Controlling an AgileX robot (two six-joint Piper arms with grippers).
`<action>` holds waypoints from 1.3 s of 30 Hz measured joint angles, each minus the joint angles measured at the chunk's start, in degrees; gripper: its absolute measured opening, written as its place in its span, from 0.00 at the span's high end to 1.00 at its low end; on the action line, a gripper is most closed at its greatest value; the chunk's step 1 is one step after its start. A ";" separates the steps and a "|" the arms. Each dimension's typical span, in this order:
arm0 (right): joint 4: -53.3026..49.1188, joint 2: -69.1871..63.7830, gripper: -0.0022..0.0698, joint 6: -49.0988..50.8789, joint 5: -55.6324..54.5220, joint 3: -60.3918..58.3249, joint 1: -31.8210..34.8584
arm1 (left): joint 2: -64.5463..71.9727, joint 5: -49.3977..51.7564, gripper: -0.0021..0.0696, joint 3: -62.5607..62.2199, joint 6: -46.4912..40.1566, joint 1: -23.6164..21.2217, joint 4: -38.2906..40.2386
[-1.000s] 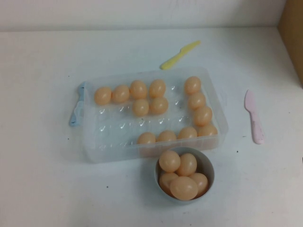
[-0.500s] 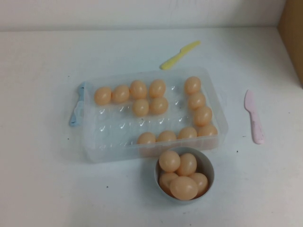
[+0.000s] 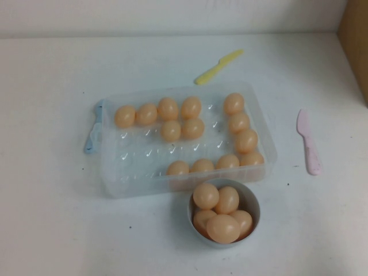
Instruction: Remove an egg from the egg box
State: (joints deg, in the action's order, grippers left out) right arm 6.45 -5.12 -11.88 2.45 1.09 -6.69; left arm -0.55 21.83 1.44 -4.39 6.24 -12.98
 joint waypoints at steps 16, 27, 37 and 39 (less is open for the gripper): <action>4.87 5.55 0.99 0.00 18.27 -2.60 7.52 | 0.00 0.00 0.98 0.00 0.00 0.00 0.00; 6.93 5.55 0.99 0.00 18.74 -2.60 7.52 | 0.00 0.00 0.98 0.00 0.00 0.00 0.00; 7.05 5.55 0.99 0.00 18.74 -2.60 7.52 | 0.00 0.00 0.98 0.00 0.00 0.00 0.00; 7.05 5.55 0.99 0.00 18.74 -2.60 7.52 | 0.00 0.00 0.98 0.00 0.00 0.00 0.00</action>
State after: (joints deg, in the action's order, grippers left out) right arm 13.50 0.43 -11.88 21.19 -1.51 0.83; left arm -0.55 21.83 1.44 -4.39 6.24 -12.98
